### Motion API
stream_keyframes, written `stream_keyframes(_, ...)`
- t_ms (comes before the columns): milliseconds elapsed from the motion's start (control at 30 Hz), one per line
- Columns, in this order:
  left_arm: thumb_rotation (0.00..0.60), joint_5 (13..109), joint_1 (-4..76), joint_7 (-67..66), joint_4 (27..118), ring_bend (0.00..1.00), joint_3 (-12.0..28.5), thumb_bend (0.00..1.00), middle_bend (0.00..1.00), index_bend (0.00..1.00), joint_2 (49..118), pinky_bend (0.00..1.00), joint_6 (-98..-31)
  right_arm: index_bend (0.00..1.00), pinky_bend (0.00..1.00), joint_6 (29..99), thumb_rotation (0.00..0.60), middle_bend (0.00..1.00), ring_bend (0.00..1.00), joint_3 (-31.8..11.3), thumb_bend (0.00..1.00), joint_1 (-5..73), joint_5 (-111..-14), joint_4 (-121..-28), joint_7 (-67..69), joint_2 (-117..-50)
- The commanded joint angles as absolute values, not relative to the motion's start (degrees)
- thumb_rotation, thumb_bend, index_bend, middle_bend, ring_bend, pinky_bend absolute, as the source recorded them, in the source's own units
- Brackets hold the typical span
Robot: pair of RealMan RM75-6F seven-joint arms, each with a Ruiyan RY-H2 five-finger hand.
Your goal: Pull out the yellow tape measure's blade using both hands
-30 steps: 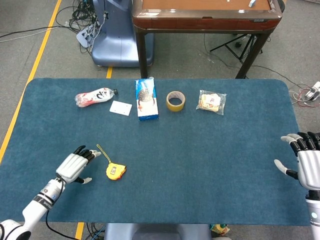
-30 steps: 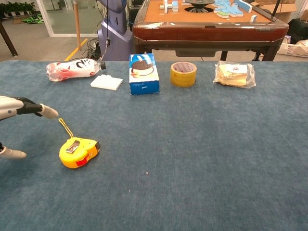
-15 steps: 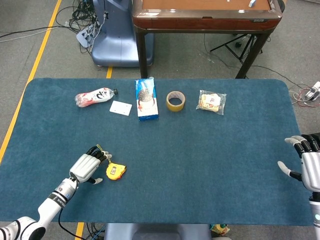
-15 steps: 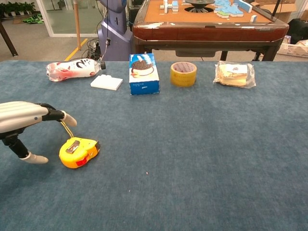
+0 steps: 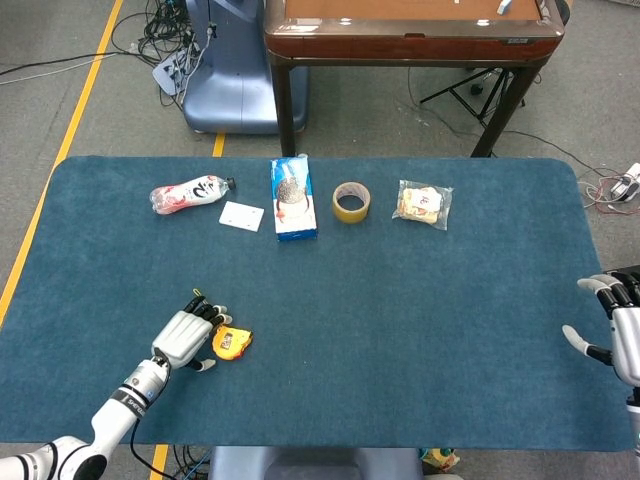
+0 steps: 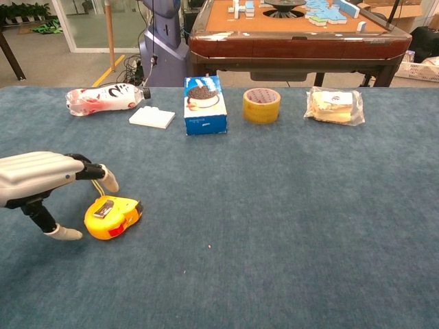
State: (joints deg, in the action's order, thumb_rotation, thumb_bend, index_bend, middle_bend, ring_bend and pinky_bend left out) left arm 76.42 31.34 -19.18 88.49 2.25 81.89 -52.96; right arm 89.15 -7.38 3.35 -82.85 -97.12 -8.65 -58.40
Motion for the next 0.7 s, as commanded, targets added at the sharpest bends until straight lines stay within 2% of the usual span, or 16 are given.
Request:
stream_keyframes(33,0.600,75.9,31.6,-19.7,88.6,0.15,2.2,0.17,0.16,0.24,82.4,0.03,-53.0,0.33,0.15,89.2,0.600,0.31,0.21,-7.4,0.23,3.2,-82.8,-97.0,-8.5,-58.3)
stream_keyframes(333,0.600,74.6,32.7,-21.4,88.0,0.15,2.3,0.17,0.16,0.24,84.0,0.03,-52.8,0.33,0.15,89.7,0.600,0.31,0.21,-7.3,0.23,2.7,-82.7,-96.9,-8.0,-57.9)
stream_keyframes(700,0.600,73.9,32.7,-21.5,87.2,0.16,1.7,0.17,0.24,0.29,84.7,0.03,-53.7,0.33,0.15,89.7,0.600,0.31,0.21,-7.3,0.23,2.6,-82.6,-97.1,-8.3,-57.7)
